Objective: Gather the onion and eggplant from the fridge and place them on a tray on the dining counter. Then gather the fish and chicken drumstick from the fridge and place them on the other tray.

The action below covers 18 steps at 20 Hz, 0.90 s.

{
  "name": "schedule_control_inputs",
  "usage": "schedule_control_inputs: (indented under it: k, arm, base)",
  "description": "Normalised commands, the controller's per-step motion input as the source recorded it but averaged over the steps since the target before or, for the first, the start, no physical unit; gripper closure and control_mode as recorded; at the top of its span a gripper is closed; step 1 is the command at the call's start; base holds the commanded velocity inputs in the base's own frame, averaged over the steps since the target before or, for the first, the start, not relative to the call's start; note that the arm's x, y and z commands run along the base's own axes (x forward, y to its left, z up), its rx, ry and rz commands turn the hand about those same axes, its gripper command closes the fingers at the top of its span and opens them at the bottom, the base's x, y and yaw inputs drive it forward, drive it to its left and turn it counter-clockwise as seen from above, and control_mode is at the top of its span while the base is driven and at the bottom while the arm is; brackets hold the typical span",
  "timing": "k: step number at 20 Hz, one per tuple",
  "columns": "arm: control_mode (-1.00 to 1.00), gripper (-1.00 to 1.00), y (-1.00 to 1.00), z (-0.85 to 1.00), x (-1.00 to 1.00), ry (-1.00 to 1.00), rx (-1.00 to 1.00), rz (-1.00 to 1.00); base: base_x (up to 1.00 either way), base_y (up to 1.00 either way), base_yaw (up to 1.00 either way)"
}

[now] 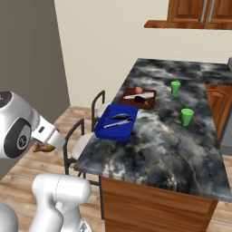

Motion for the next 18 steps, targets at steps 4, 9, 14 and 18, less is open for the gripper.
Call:
schedule_control_inputs:
  k: [4,9,14,18]
  arm:
    - [-1.0,1.0,-0.21,0.0,0.25,-0.04,0.01,0.0]
    - [-1.0,1.0,-0.35,0.0,0.4,-0.04,0.04,0.0]
    - [-1.0,1.0,-0.33,0.0,0.52,-0.01,0.03,-0.01]
    - [-1.0,1.0,-0.33,0.0,0.59,0.0,0.03,-0.02]
  base:
    - [0.0,0.0,0.0]
    - [0.0,0.0,0.0]
    - [0.0,0.0,0.0]
    - [0.0,0.0,0.0]
